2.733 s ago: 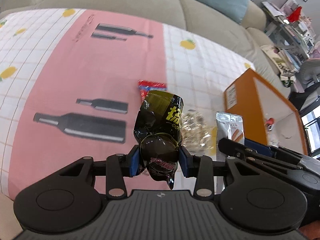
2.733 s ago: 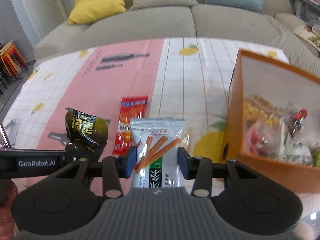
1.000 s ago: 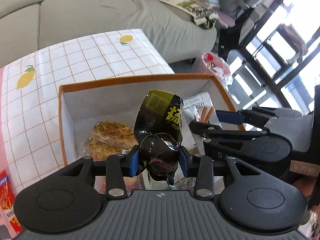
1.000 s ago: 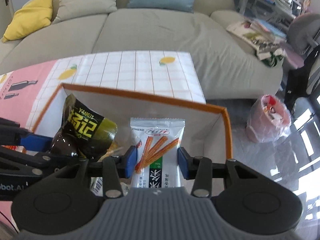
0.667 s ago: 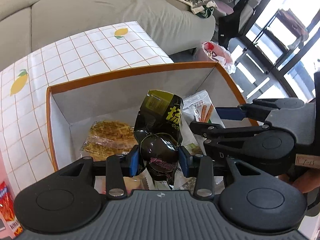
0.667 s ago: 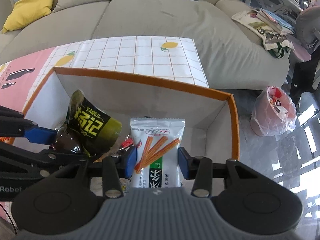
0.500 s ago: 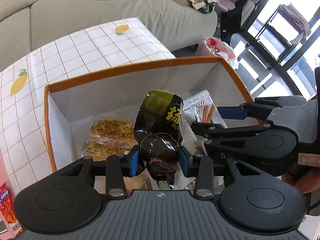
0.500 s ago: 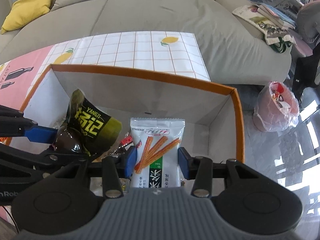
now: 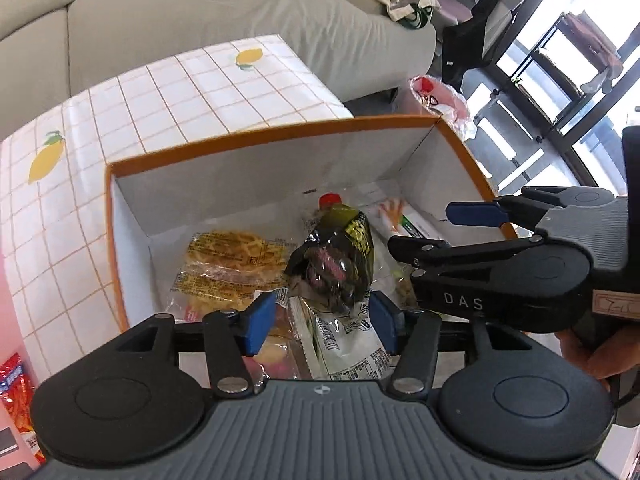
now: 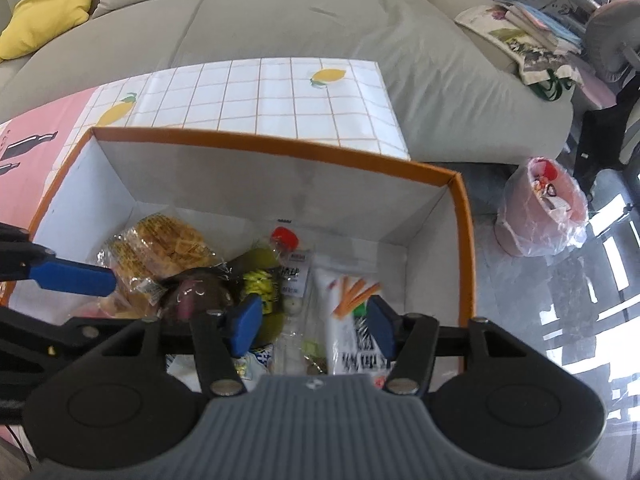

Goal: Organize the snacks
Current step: 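Lower the dark pouch and white packet into the orange box and open both tools, then withdraw both tools from the box toward the remaining snacks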

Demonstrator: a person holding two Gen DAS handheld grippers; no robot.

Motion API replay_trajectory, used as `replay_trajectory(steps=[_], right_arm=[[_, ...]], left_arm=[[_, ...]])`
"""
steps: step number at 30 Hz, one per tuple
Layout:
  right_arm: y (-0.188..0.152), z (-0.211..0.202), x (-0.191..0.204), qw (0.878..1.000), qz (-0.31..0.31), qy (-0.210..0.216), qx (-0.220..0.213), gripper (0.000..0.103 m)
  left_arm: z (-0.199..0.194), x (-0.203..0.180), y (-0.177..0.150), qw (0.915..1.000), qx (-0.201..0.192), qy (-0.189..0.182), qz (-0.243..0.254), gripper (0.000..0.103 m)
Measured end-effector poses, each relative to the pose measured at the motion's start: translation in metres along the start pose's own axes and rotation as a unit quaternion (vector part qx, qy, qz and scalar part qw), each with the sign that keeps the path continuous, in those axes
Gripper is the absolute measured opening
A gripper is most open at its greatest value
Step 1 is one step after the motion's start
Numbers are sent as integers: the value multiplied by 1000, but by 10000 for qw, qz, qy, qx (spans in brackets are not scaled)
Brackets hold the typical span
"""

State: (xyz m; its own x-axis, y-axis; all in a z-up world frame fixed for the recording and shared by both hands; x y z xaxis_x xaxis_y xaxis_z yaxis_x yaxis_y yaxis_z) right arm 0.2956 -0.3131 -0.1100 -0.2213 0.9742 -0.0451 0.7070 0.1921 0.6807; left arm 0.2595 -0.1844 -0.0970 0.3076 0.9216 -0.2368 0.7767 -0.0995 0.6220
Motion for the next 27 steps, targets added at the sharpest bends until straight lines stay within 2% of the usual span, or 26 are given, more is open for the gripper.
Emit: replay_trajectory(steps=[2,10,18,20,27], right_arm=[[3,-6,2,10000,-45,-62,-33,62],[8,-40,15,9993,-210,-247,-181,65],[8,-95,56,9970,27,17,-775,68],[6,-105,67,9955,163,82,-925,72],[-9,-133,113,9879,497,138,-1463,72]], left_arm=[[-9,1,2,10000,-43,39,-7,64],[-59,7,0,9991,-250,328,10,64],[-123,26,-11,9961,-732,409,-289,64],[-136,32,-19,9948,-817,507,-335,64],[-181,67,-52,9858,-1206,916,-726,64]])
Point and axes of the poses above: each gripper's, at about its wrist camera, not at the fingertips, and z roughly the way its jaws point, x to its left, y to its top, the point moved 4 cm from there along z, roughly the way its jaws point, and after that the axes turned 15 degrees about -x, right-handed, at the moved point
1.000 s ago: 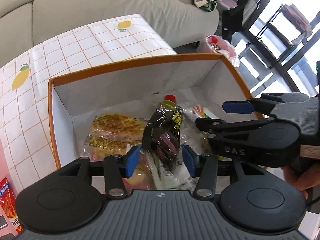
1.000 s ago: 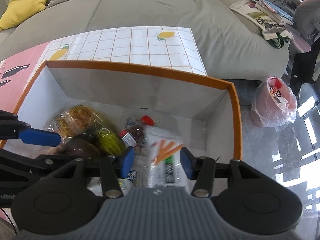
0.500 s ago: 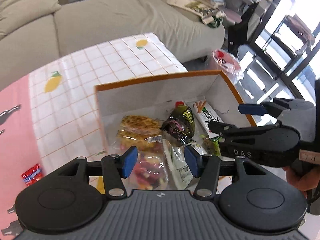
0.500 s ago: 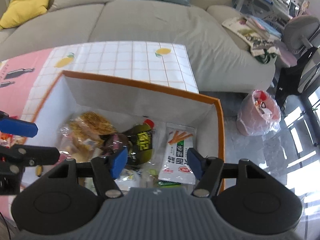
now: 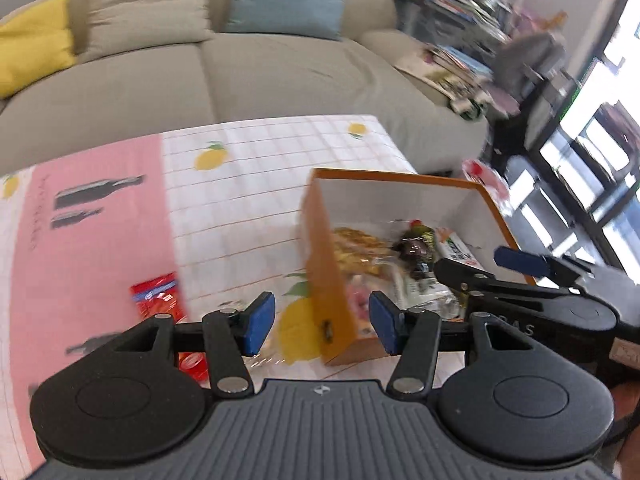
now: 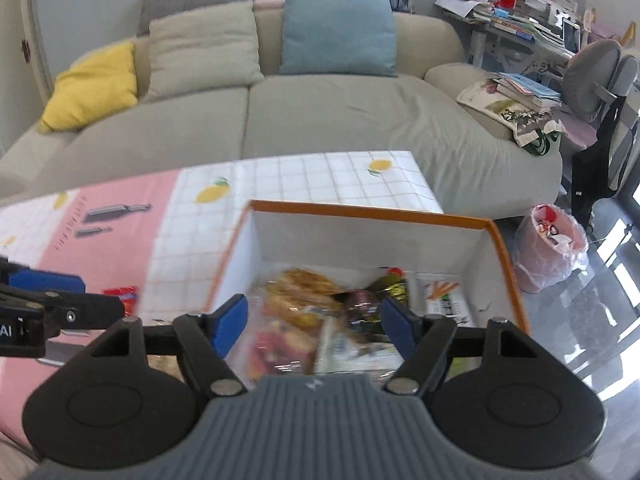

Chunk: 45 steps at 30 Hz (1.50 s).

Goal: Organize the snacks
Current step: 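Withdraw both tools from the box toward the remaining snacks, then grasp the red spicy-strip packet with the left tool while the right grasps the clear rice-cracker packet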

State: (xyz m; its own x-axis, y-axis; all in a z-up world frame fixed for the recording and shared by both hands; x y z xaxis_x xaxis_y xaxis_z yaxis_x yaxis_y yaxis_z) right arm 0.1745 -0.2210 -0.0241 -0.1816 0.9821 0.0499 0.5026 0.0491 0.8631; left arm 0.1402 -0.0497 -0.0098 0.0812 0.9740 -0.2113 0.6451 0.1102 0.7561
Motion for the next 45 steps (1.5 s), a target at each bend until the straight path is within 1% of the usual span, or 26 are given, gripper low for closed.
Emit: replay_trajectory(steps=[6,9,12,16,19,22,26,28,32,36,40,43,44,45], right_arm=[[-15,-17,48,9994,19,87,-346,72],[-25,-20,72,9990,32,189,-409,72],[-41,-20,93,9989,91,273,-377,72],[-63,-12,120,9984,-265,442,-227,72],[-74,-3,137,9973,-468,539,-159,72],[-76,5,150,9956,-596,709,-130,68],[-79,22,169,9927,-854,846,-112,64],[-81,36,178,9913,-963,900,-51,64],[-88,65,194,9890,-1107,969,166,64],[-97,94,202,9872,-1204,948,447,64],[-105,119,206,9860,-1202,909,715,65],[-112,135,208,9846,-1232,854,895,66],[-114,138,208,9845,-1225,837,938,70],[-115,140,208,9848,-1247,831,880,71]], left_arm=[[-25,41,-22,9986,-261,428,-137,64],[-31,60,-36,9979,-328,534,-187,64],[-32,80,-49,9966,-256,704,-336,64],[-28,106,-64,9943,-106,915,-533,64],[-25,123,-70,9929,-67,971,-678,64],[-19,137,-74,9918,-43,985,-811,64],[-7,155,-78,9893,56,1068,-996,64],[0,163,-80,9876,113,1122,-1091,64],[15,178,-84,9844,268,1233,-1227,66],[33,191,-90,9814,458,1288,-1346,66],[48,199,-98,9785,574,1359,-1442,69],[57,204,-102,9767,631,1319,-1570,69],[59,205,-103,9763,623,1311,-1604,69],[61,206,-104,9759,623,1308,-1630,69]])
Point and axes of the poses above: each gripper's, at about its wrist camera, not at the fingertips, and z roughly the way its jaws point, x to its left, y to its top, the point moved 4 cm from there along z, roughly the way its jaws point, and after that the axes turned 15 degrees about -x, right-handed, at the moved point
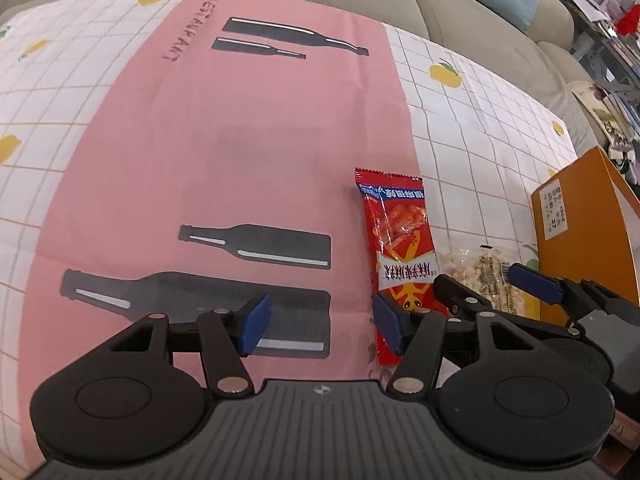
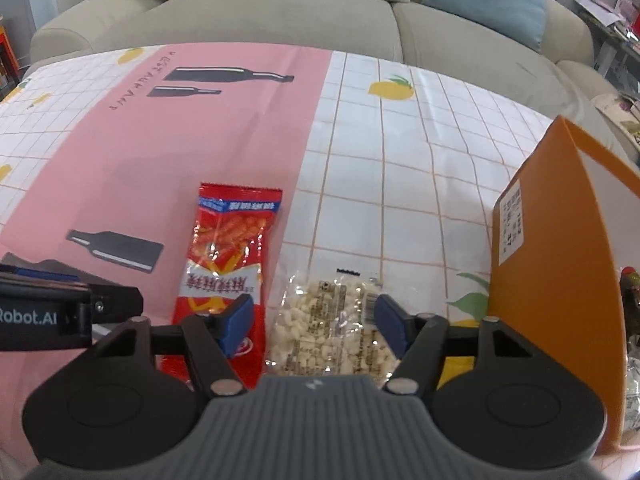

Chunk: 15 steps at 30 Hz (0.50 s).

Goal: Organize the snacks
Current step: 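Grasp the red spicy-strip packet with the left tool while the right grasps the clear rice-cracker packet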

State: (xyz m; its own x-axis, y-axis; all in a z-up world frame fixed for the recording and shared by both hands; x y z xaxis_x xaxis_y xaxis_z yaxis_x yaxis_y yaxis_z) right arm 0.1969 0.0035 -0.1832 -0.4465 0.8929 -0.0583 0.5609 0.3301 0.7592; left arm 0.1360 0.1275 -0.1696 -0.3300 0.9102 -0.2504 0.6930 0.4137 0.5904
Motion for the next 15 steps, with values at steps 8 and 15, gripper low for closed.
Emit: replay_trajectory(steps=[8,15], right_arm=[[3,11,-7,9996,-84,-239,-87,73],[3,11,-16,9993,10,-352,-96,64]], left_arm=[[8,-7,-4,9994,-35,-72,337,73],[7,-11,-9,9937,-30,342,1063,57]])
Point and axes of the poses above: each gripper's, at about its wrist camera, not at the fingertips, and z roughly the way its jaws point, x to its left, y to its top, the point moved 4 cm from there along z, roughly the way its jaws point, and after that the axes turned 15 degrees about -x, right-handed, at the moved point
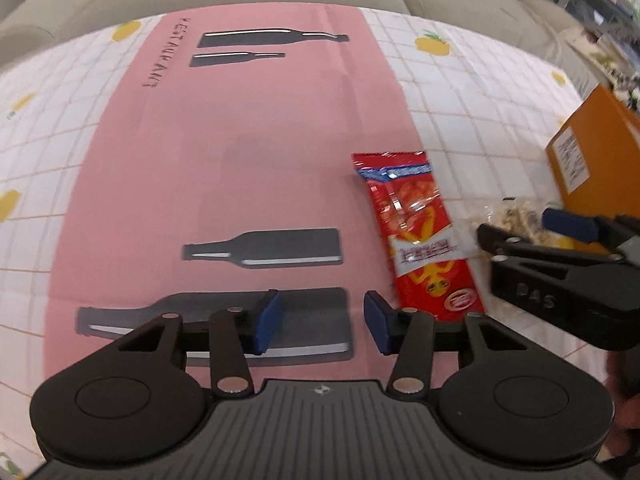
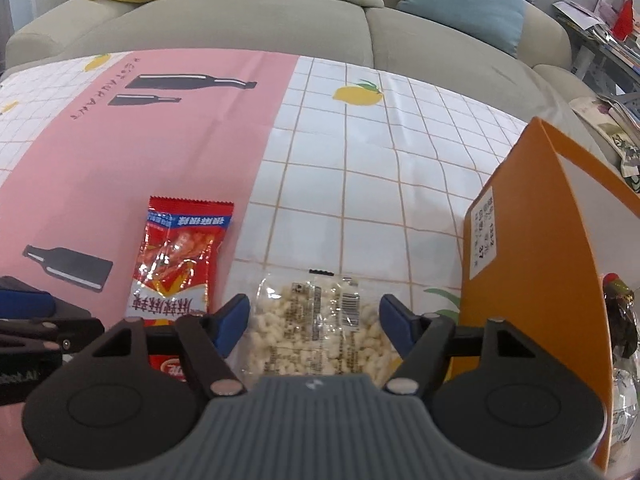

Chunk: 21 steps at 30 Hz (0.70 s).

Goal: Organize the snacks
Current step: 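Grasp the red spicy-strip packet with the left tool while the right grasps the clear rice-cracker packet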

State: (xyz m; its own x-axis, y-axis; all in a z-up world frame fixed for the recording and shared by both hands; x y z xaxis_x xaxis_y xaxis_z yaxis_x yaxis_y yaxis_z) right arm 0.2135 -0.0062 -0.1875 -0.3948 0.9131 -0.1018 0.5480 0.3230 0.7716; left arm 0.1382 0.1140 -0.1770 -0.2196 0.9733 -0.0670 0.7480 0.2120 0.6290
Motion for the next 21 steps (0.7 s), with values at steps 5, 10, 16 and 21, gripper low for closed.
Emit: replay_trajectory(steps=[5,10,16,21], right_arm=[[-3,-12,14,9996,6,260,-88,60],[-6,-23,24,9986,74,486,-187,56],[3,-36,14,9985,162,413,-316,67],[1,-30,5,9993,109,339,-134,75]], left_arm=[[-3,14,-4,9996,40,274,34,57],[-8,24,-3,9989,-13,26,-458,57],[-11,19,3,9946,-72,-389,-955,63],[-7,3,10,9936,-81,-496,-1016,69]])
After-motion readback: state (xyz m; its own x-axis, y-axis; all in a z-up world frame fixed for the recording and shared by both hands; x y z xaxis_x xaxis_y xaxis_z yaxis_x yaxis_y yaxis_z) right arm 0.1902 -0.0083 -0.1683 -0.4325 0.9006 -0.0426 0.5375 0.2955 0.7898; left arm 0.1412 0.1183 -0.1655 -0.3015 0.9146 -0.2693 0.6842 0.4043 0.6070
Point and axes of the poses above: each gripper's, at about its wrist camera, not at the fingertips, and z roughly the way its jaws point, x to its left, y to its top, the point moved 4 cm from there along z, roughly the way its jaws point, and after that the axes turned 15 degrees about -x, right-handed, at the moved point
